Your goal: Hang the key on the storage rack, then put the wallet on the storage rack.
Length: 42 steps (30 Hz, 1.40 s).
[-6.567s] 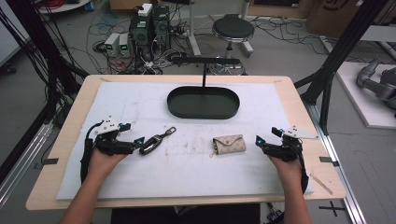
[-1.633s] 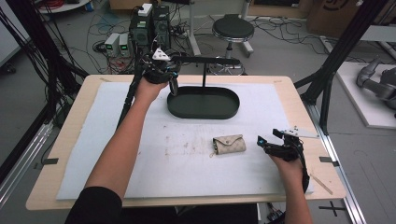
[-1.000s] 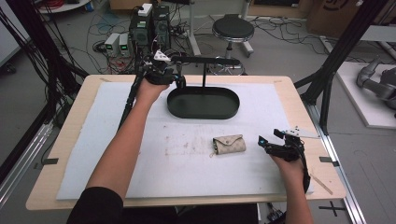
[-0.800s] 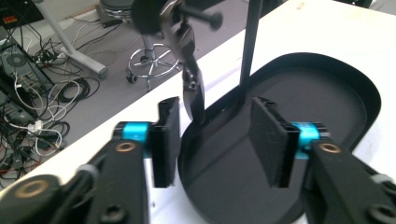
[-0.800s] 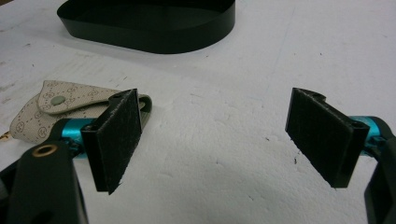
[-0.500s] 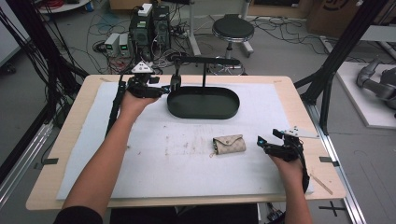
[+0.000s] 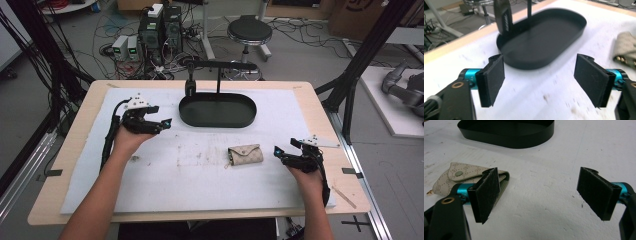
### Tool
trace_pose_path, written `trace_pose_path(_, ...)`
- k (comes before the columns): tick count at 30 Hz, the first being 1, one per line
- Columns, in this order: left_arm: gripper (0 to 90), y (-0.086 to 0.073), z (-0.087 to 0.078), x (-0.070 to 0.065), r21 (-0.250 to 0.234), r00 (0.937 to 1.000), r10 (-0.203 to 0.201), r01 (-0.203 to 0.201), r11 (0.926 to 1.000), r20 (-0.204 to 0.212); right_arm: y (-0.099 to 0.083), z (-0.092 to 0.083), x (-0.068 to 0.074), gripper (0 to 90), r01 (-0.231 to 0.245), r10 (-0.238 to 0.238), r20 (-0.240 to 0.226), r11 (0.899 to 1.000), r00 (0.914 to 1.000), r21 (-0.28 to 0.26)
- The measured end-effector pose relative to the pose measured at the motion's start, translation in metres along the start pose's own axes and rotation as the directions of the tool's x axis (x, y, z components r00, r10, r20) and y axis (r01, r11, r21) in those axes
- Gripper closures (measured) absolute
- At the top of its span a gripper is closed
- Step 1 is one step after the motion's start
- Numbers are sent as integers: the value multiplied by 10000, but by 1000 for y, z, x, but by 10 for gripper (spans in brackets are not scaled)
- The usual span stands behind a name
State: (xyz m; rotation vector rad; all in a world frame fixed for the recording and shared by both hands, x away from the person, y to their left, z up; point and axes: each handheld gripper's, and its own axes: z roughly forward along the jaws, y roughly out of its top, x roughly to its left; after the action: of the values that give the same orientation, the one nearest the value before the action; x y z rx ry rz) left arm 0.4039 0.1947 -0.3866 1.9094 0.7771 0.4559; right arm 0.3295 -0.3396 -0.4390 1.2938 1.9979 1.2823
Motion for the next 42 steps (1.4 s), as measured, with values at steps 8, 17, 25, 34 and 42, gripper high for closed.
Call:
trace_pose_path(8,210,-32,-9,-23,91,10000,-4,4,10000,32,1,2,1,189,99,-100,-33,9999,9999,-16)
trace_pose_path(17,167,-49,-19,-31,394,9990,94,-111,9992,433,0,2,0,189,83,-83,-34,10000,10000,46)
trace_pose_path(25,156,-49,-29,-27,211,9992,197,-205,9996,352,-1,4,-1,189,-28,27,91,10000,10000,59)
trace_pose_path(34,158,-51,-29,-23,90,9994,-40,37,10000,356,-2,4,-2,189,-72,70,144,9999,9999,108)
trace_pose_path(42,158,-51,-27,-23,156,9983,-234,226,9996,534,-2,5,-2,189,-67,66,72,9998,10000,171)
